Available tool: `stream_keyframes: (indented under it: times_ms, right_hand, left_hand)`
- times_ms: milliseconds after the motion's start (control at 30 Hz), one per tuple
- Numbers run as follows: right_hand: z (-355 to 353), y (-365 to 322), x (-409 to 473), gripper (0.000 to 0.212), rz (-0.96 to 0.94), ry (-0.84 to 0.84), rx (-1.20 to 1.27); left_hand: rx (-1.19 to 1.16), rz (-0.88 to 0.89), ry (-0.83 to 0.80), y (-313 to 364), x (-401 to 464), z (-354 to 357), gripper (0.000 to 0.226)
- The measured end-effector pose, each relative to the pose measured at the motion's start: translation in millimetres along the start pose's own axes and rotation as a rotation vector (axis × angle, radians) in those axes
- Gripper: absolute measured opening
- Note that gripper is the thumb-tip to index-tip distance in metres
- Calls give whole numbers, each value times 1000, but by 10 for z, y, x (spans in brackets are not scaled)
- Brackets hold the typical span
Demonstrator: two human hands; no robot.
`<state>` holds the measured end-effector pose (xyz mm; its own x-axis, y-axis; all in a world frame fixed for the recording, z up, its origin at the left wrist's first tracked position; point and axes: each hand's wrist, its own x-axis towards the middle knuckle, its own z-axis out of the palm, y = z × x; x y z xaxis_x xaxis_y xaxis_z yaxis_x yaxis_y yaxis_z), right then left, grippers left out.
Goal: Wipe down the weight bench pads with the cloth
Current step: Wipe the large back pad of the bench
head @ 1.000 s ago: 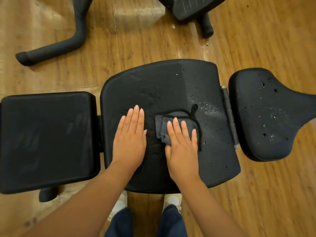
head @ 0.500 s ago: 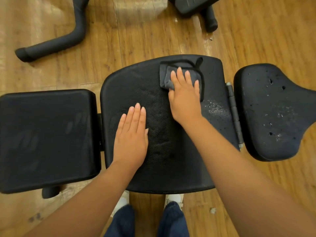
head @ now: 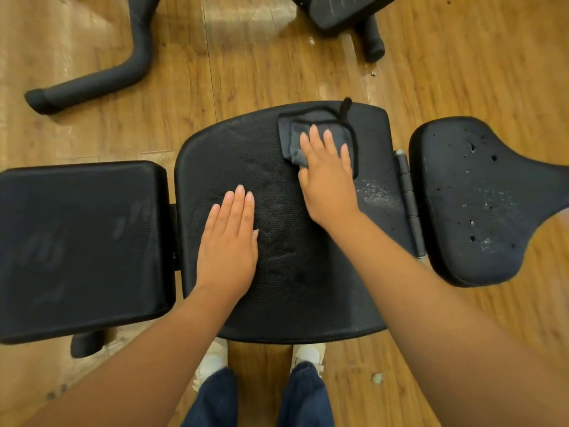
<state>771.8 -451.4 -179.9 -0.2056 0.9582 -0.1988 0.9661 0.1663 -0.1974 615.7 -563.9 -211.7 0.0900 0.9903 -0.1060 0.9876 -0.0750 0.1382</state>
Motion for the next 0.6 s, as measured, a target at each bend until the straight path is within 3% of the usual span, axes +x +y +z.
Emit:
stream_keyframes:
  times_ms: [333, 433, 600]
  right_hand:
    - [374, -3, -1901, 65, -1, -40, -24]
    - [434, 6, -2300, 84, -20, -102, -13]
    - [514, 61, -2666, 94, 17, -107, 78]
  left_hand:
    - [-22, 7, -13, 8, -18, -23, 54]
    - [-15, 3, -33, 12, -29, -39, 56]
    - [-9, 2, -45, 12, -35, -48, 56]
